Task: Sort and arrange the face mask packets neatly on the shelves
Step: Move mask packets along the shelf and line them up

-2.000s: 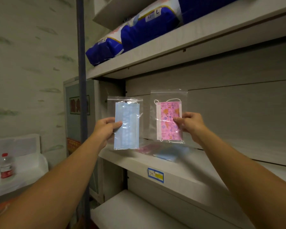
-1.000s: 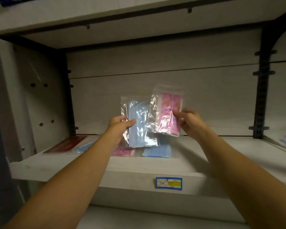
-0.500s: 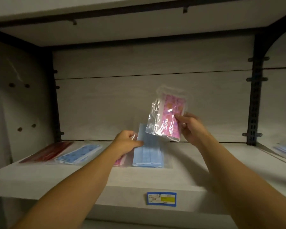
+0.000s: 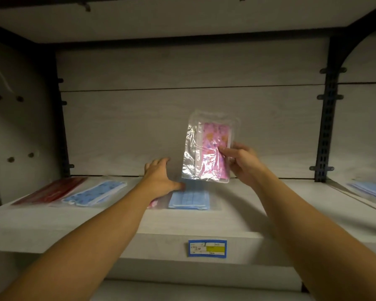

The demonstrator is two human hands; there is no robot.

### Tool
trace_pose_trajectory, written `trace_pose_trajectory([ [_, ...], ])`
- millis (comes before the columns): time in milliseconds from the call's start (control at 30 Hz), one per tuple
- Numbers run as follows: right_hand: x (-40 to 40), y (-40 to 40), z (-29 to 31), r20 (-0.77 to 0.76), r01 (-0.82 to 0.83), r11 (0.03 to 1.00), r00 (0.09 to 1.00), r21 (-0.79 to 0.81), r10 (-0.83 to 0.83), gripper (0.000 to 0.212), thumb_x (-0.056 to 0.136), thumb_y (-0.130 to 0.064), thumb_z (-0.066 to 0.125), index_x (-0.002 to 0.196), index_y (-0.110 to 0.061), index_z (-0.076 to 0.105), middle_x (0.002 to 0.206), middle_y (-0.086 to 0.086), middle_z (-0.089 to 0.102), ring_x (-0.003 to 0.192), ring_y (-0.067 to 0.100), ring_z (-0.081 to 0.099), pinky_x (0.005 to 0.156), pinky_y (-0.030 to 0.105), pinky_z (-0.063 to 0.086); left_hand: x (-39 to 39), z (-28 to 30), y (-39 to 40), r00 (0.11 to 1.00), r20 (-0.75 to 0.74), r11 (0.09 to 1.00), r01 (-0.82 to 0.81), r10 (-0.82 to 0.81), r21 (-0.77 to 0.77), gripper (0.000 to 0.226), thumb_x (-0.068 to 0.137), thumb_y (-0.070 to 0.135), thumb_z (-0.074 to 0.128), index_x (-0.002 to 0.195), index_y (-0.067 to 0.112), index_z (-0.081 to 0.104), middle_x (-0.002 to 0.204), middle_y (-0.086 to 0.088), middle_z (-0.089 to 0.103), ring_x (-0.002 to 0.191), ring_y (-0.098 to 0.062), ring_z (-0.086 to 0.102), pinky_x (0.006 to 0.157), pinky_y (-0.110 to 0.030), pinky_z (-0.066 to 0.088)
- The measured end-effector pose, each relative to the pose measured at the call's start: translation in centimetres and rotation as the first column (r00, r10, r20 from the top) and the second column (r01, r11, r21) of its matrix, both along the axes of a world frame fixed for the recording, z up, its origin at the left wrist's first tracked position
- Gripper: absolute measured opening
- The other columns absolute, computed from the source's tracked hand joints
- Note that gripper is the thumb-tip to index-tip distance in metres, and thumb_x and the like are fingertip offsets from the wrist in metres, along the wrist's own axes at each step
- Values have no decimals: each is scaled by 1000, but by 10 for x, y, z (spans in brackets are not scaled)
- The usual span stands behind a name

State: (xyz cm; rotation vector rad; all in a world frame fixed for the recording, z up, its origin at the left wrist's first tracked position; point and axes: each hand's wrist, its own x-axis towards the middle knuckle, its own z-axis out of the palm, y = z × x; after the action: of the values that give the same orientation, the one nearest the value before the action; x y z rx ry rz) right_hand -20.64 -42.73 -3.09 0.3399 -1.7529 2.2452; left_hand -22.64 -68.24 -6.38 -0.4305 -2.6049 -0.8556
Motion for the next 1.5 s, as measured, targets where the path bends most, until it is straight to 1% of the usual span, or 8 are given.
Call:
trace_pose_trajectory([
  [200,1,0,-3,11,11,997,1000,81,-11,18,85,-6,76,100,2,70,94,17,67,87,28,65,87,43,53,-7,-5,-3,1000,-8,999,20,-21,-37,101,74,48,83,156,19,32,154,-4,36,143,-25,22,114,-39,31],
  [367,10,0,-3,15,28,992,999,120,-30,5,92,-4,67,88,-3,64,65,2,64,53,10,63,48,23,50,-8,-4,-12,996,-86,998,-7,1,-66,77,83,44,77,147,16,46,146,-4,47,137,-25,33,110,-37,35],
  [600,19,-12,-3,52,102,994,993,46,-105,3,93,-2,66,92,-4,68,74,4,66,59,12,64,51,24,52,9,13,-39,983,-184,996,-40,24,-79,31,93,27,67,122,16,68,125,-4,65,105,-22,62,93,-37,52],
  [733,17,-40,3,97,122,992,988,6,-122,14,91,-2,69,104,1,66,87,12,70,74,22,70,73,36,59,13,25,-79,963,-253,950,-159,90,-268,32,98,27,61,128,19,65,132,-2,62,115,-25,61,94,-37,51],
  [900,10,-102,8,153,144,989,978,-16,-140,9,87,6,71,94,5,65,64,9,69,49,16,68,44,24,53,4,25,-126,937,-296,934,-263,188,-240,38,98,29,59,136,20,59,135,-2,61,117,-24,60,95,-37,52],
  [1000,-3,-134,2,207,133,990,968,57,-142,11,86,7,71,82,2,63,57,8,66,47,17,65,43,26,54,-2,14,-137,920,-332,926,-295,209,-235,38,97,29,60,135,22,59,132,-1,62,115,-23,61,93,-38,53],
  [1333,-21,-168,-13,190,80,909,967,410,-170,19,83,0,78,97,7,67,104,29,72,81,32,69,84,49,61,-18,8,-140,883,-394,898,-368,257,-241,40,94,25,59,134,22,58,130,-2,65,116,-27,60,92,-39,51],
  [1500,-22,-173,-20,-35,202,602,960,773,-277,21,76,-20,84,85,-4,74,83,12,70,75,24,62,70,37,53,-19,4,-137,879,-398,880,-387,262,-276,44,92,33,61,135,26,57,130,0,64,117,-25,60,91,-37,51],
])
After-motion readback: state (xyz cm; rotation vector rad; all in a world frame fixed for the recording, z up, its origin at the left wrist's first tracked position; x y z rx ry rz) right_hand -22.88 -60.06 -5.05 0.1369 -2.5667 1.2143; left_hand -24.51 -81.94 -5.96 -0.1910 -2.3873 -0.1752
